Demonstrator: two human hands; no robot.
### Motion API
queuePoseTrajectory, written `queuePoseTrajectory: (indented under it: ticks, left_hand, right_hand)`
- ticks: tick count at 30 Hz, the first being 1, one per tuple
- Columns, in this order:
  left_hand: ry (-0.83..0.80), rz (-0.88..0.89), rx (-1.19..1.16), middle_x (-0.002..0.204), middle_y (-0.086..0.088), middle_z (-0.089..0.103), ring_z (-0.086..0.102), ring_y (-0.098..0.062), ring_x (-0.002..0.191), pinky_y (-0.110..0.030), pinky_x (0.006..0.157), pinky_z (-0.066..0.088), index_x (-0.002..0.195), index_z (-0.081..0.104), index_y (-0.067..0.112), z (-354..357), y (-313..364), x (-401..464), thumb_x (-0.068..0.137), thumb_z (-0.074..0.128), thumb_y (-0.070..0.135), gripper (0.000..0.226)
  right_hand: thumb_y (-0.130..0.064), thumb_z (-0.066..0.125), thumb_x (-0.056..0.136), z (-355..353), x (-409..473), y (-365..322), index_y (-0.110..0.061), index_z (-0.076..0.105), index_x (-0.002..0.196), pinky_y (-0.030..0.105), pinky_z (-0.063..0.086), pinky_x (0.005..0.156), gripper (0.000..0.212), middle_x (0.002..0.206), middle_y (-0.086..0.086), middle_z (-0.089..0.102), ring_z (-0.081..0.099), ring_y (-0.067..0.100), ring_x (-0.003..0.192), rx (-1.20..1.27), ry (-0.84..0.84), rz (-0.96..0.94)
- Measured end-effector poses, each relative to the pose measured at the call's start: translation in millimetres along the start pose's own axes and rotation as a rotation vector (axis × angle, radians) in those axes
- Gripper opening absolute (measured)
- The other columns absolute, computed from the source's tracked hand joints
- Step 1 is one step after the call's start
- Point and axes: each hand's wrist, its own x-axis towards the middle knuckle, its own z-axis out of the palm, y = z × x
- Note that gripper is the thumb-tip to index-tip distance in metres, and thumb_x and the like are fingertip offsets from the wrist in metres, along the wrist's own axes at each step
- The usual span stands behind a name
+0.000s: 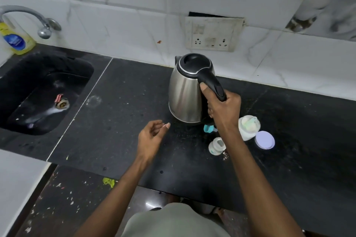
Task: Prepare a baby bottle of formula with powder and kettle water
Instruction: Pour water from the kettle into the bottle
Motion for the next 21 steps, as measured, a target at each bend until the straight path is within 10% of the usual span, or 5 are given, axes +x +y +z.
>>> queuePoseTrajectory:
  ticks: [21]
  left_hand:
    - [-0.341, 0.050, 0.044, 0.108, 0.003, 0.077, 0.073, -0.013, 0.108, -0.027, 0.097, 0.057, 0.110, 0.068, 0.025, 132.1, 6.1, -14.6, 0.087, 0.084, 0.011, 0.031]
  right_hand:
    - [-0.043, 0.076, 0.091, -180.8, -27.1, -48.6, 0.001, 0.056, 0.057, 0.024, 0.029, 0.043, 0.059, 0.041, 0.011, 0.038, 0.033, 0.018, 0.037, -0.049, 0.080, -0.059]
